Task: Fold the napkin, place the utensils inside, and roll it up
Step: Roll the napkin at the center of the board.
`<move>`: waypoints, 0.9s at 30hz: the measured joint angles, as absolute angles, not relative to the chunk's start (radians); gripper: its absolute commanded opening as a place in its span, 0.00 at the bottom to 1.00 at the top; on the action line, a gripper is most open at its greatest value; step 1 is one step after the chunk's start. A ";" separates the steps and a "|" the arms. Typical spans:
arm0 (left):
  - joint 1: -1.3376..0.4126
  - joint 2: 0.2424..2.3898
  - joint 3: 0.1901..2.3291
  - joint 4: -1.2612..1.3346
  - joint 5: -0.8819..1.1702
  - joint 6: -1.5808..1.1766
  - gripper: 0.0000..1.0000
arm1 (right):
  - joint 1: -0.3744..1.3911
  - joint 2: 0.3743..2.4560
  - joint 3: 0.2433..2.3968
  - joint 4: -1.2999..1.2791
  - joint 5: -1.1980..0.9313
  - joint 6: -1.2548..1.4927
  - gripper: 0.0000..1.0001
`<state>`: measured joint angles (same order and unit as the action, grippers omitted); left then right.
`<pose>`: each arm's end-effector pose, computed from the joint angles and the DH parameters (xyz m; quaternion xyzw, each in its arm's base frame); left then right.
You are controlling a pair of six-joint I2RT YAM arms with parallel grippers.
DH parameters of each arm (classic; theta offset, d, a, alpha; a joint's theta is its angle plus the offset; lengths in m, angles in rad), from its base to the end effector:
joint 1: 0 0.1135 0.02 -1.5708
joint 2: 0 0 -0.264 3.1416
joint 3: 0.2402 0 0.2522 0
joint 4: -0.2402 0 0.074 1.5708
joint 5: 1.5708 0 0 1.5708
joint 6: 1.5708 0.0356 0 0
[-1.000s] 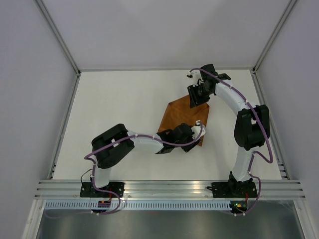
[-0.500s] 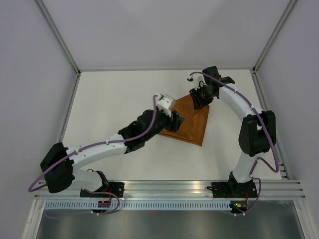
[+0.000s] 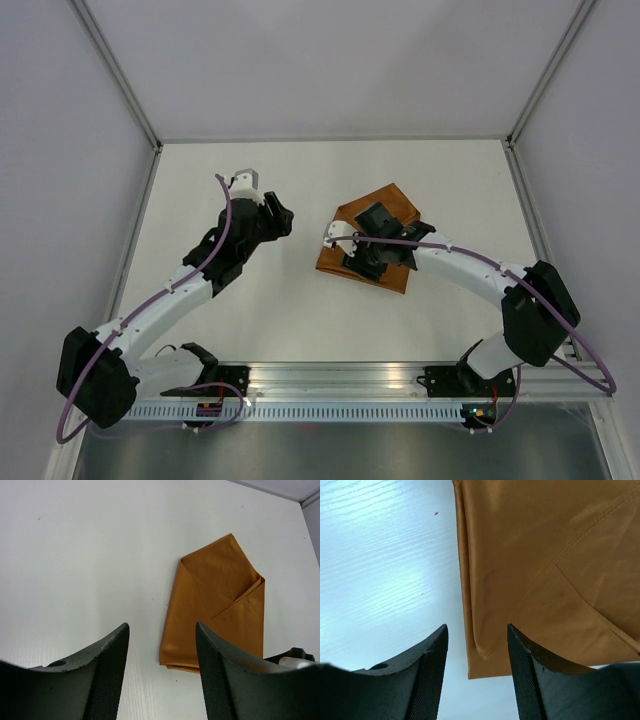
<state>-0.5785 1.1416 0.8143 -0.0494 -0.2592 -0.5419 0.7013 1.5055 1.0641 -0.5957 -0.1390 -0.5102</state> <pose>0.2245 -0.1357 0.2917 -0.0576 0.8213 -0.2057 0.5291 0.2302 0.2009 0.2325 -0.5629 0.7806 0.0918 0.2555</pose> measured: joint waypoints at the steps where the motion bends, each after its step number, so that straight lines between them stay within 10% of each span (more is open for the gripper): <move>1: -0.569 1.132 0.814 -0.059 -0.257 -0.542 0.61 | 0.713 1.517 1.061 -0.581 -0.129 -0.514 0.58; 27: -0.505 1.118 0.826 -0.071 -0.128 -0.516 0.60 | 0.787 1.656 0.944 -0.393 -0.007 -0.573 0.61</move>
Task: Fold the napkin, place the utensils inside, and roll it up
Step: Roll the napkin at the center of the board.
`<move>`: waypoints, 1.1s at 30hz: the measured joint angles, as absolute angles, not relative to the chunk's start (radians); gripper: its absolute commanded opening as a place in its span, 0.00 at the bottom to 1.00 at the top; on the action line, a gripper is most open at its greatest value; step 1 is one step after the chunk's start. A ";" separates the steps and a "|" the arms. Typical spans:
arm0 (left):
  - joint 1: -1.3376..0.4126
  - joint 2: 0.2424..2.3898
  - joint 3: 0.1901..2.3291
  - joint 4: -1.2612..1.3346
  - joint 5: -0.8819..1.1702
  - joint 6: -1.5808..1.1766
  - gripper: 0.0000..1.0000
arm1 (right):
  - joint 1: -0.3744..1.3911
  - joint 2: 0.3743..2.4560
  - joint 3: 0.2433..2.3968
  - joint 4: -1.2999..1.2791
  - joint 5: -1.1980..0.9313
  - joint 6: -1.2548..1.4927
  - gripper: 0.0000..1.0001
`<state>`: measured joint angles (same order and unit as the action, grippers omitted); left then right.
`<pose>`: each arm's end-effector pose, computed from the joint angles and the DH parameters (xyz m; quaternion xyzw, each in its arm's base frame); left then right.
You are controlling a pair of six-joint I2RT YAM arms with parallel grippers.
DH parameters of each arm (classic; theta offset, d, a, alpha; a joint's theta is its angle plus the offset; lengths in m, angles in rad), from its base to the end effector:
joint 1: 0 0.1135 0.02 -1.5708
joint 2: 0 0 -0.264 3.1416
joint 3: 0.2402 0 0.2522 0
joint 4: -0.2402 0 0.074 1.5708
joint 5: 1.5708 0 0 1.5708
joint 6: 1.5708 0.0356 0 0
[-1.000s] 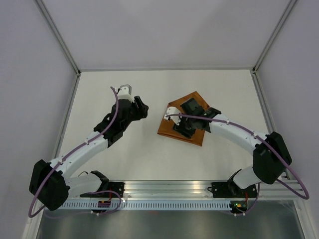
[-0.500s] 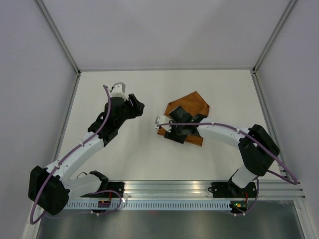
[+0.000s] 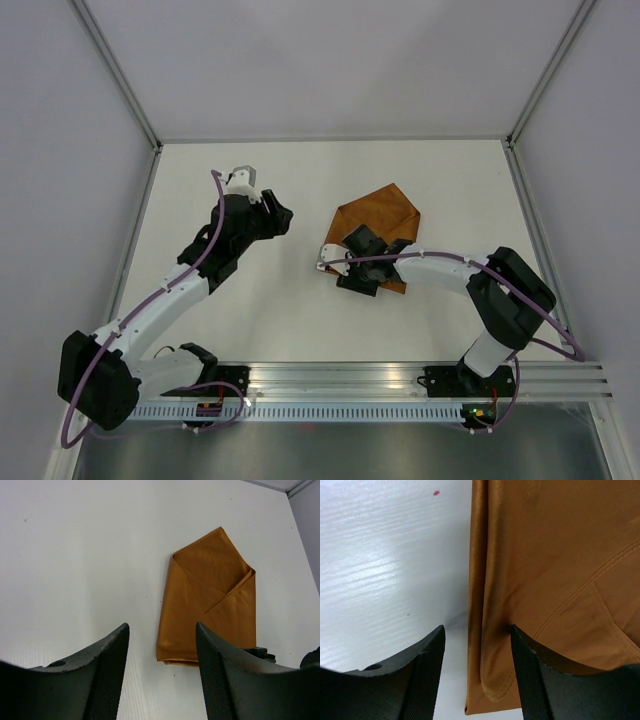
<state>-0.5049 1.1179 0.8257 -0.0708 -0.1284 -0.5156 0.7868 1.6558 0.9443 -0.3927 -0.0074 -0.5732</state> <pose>0.2285 -0.1211 0.2990 -0.0408 0.8212 -0.2307 0.5203 0.2232 0.2242 0.1642 -0.6124 0.7560 0.0282 0.2295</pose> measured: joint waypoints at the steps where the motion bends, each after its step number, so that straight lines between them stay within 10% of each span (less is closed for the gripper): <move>1: -0.505 1.122 0.826 -0.069 -0.127 -0.512 0.60 | 0.783 1.656 0.936 -0.388 -0.004 -0.578 0.60; 17: -0.505 1.203 0.818 -0.046 -0.054 -0.458 0.59 | 0.680 1.654 0.916 -0.363 -0.083 -0.660 0.57; 33: -0.520 1.195 0.729 0.078 -0.020 -0.433 0.60 | 0.662 1.692 0.957 -0.436 -0.170 -0.709 0.28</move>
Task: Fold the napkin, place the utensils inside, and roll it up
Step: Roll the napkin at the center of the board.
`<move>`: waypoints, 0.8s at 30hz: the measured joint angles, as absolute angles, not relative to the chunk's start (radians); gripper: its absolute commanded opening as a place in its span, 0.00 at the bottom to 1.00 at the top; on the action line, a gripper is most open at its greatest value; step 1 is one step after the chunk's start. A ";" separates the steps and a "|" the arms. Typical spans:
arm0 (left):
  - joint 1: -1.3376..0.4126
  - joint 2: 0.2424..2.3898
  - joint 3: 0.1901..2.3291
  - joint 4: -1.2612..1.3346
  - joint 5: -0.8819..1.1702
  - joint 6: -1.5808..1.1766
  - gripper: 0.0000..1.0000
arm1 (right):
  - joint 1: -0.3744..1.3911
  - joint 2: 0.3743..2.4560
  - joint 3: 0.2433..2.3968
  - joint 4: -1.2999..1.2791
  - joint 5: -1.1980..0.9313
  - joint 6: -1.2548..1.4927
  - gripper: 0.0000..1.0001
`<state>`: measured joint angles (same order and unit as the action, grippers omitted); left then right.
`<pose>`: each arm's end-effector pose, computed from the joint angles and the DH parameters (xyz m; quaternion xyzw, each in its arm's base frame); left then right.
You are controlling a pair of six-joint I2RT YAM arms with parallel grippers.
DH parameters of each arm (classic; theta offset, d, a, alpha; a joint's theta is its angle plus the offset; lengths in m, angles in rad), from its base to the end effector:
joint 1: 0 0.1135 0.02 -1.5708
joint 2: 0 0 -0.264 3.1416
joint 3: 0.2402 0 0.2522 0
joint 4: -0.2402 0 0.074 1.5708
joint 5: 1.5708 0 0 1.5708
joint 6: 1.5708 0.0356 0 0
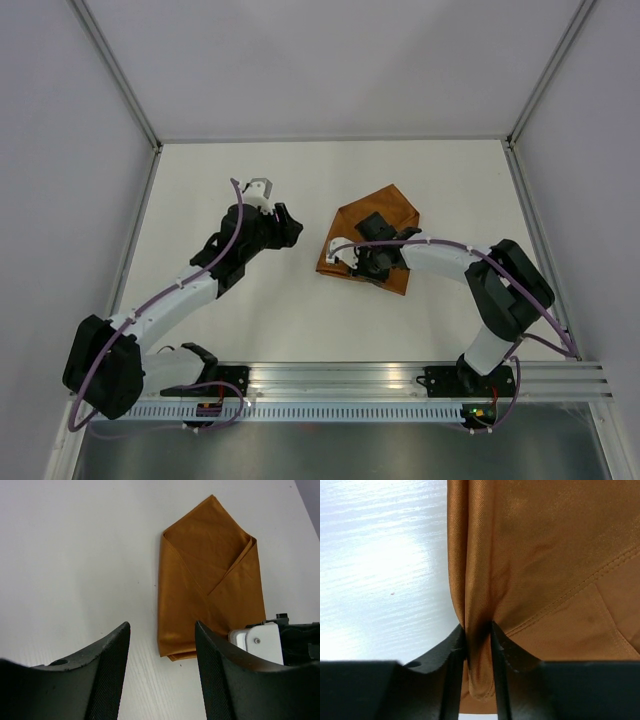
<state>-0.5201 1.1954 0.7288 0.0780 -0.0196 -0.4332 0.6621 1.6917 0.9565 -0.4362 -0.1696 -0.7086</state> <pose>0.2350 -0.1338 0.2610 0.0306 0.8297 -0.2484 0.4989 0.2457 0.1991 0.1553 -0.6311 0.7455 0.0784 0.1995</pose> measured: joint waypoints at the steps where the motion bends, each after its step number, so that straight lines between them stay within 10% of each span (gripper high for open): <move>1: -0.523 1.185 0.717 0.090 -0.021 -0.433 0.60 | 0.655 1.698 0.965 -0.446 -0.182 -0.710 0.28; 24: -0.931 1.016 0.417 0.598 -0.418 -0.057 0.54 | 0.440 1.912 1.211 -0.757 -0.580 -0.830 0.23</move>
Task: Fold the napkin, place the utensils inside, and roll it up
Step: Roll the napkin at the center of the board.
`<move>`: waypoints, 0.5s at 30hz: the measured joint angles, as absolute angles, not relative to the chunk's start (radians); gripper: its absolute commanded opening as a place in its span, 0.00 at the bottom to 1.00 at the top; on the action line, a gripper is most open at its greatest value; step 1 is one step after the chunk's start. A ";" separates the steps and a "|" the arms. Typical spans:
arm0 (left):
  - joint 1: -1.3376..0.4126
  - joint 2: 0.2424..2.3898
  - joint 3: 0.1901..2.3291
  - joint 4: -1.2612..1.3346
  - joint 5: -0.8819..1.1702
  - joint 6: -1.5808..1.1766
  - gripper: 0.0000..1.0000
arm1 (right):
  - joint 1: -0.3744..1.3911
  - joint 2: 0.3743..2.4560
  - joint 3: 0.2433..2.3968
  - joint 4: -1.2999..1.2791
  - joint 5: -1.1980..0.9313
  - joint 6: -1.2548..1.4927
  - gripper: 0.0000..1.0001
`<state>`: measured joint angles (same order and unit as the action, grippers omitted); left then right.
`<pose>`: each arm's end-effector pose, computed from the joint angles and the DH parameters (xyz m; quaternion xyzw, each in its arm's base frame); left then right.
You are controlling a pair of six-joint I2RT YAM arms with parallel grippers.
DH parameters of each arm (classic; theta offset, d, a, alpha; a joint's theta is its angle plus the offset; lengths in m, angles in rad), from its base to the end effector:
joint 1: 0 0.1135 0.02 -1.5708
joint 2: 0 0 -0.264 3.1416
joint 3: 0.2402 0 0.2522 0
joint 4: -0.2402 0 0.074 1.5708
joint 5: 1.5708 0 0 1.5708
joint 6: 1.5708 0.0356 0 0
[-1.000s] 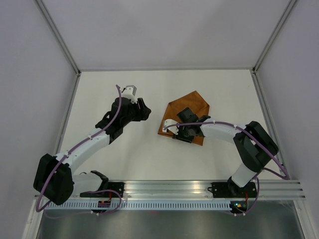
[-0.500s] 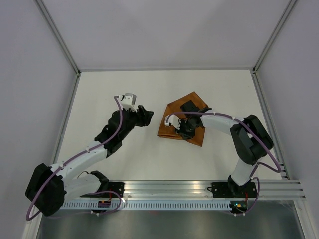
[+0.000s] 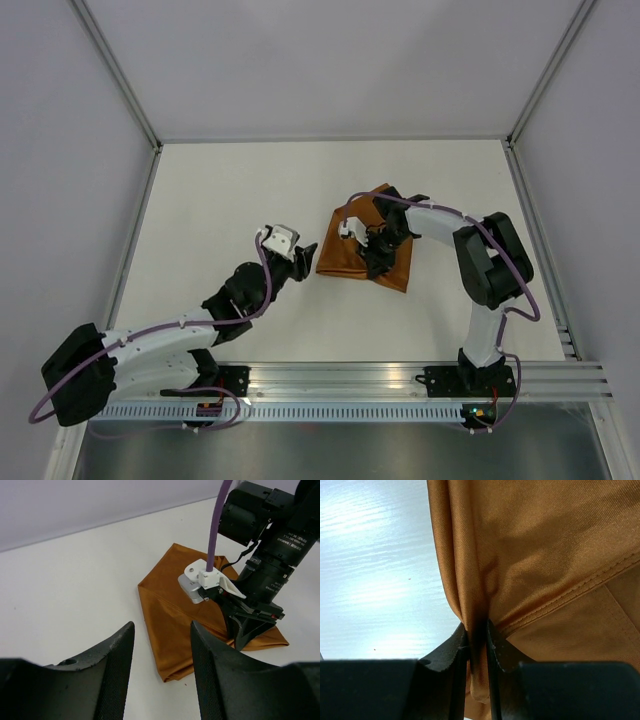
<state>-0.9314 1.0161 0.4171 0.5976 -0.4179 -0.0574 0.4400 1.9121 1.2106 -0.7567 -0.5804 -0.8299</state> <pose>0.1450 -0.1708 0.2492 0.1602 0.6892 -0.1988 0.6781 0.3046 0.1650 0.1469 -0.5804 0.7607 0.2698 0.1082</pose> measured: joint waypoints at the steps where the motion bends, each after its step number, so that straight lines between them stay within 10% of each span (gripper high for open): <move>1: -0.937 1.016 0.410 0.616 -0.418 -0.031 0.55 | 0.436 1.919 1.218 -0.767 -0.590 -0.835 0.23; 15: -0.975 1.200 0.338 0.786 -0.192 0.329 0.60 | 0.403 2.006 1.314 -0.919 -0.655 -0.859 0.22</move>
<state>-0.9752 1.2003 0.3382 0.7860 -0.1925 0.3290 0.4034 2.0060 1.3144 -0.9188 -0.6548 -0.8585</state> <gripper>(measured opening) 0.590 0.228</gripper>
